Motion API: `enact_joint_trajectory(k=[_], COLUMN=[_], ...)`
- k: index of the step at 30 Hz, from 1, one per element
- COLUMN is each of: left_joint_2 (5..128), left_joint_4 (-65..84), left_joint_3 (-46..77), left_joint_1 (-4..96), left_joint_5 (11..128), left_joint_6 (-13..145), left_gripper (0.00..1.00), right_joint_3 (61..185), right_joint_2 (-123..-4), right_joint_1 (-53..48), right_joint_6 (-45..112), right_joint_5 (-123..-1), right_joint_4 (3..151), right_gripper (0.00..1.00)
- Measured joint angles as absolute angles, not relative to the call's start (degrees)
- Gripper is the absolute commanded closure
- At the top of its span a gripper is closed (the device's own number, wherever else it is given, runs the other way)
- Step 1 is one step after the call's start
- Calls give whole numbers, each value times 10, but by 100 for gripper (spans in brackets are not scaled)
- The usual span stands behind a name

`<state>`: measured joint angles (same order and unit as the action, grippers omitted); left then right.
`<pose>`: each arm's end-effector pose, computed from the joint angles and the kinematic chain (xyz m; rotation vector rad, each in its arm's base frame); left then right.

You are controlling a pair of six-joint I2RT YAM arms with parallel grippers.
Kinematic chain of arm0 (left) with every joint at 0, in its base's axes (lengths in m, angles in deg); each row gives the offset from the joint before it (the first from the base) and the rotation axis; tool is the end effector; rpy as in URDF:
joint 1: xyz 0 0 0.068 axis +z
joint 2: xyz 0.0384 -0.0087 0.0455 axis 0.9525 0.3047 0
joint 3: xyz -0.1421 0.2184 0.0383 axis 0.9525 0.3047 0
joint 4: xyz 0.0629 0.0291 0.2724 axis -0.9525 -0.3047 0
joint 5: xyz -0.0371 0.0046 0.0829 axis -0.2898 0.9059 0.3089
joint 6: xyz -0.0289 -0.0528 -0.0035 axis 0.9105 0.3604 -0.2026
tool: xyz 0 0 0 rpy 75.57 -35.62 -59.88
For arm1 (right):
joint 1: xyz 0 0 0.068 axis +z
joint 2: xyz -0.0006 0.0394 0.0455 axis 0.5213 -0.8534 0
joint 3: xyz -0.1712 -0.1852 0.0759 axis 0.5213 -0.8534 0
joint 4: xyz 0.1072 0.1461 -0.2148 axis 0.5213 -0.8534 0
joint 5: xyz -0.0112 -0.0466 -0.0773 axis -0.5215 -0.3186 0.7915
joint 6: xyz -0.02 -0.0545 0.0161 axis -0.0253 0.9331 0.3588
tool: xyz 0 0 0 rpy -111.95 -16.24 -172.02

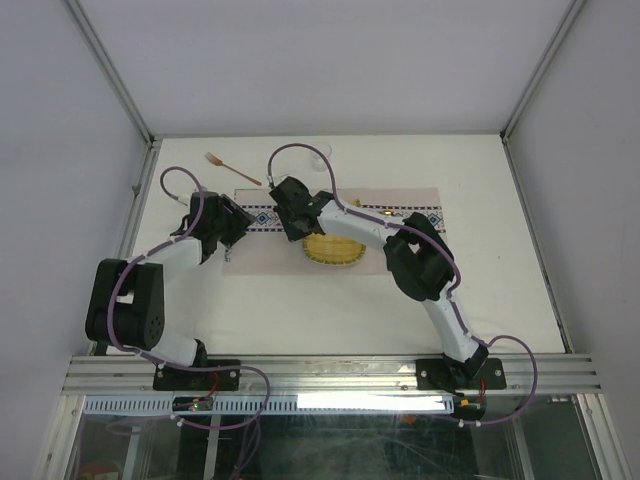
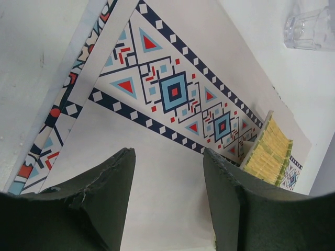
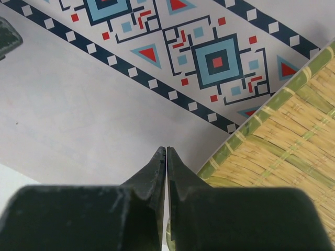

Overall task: Set the dinner table for one person
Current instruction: Adjust the plate on the napkin.

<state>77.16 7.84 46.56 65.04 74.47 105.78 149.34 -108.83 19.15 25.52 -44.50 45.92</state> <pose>0.3154 -0.0426 0.1408 -0.8681 2.2439 -0.5569 0.3254 0.3840 0.1665 -0.7140 2.4421 0.2443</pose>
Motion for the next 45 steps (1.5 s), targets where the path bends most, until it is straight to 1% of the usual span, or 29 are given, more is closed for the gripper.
enact_joint_trajectory(k=[13, 28, 41, 45], left_joint_2=[808, 820, 821, 821], left_joint_4=[101, 106, 110, 109], left_joint_3=[470, 471, 471, 470], left_joint_1=[632, 629, 628, 628], left_joint_5=[764, 790, 792, 793], left_joint_6=[1064, 1064, 1064, 1064], left_gripper=[44, 44, 44, 44], right_joint_3=[1494, 1491, 1454, 1459], right_joint_2=[-1090, -1090, -1088, -1088], right_joint_1=[198, 204, 210, 214], right_joint_6=[256, 257, 255, 258], right_joint_5=[-427, -404, -386, -388], right_joint_4=[438, 430, 431, 424], right_gripper=[96, 96, 96, 98])
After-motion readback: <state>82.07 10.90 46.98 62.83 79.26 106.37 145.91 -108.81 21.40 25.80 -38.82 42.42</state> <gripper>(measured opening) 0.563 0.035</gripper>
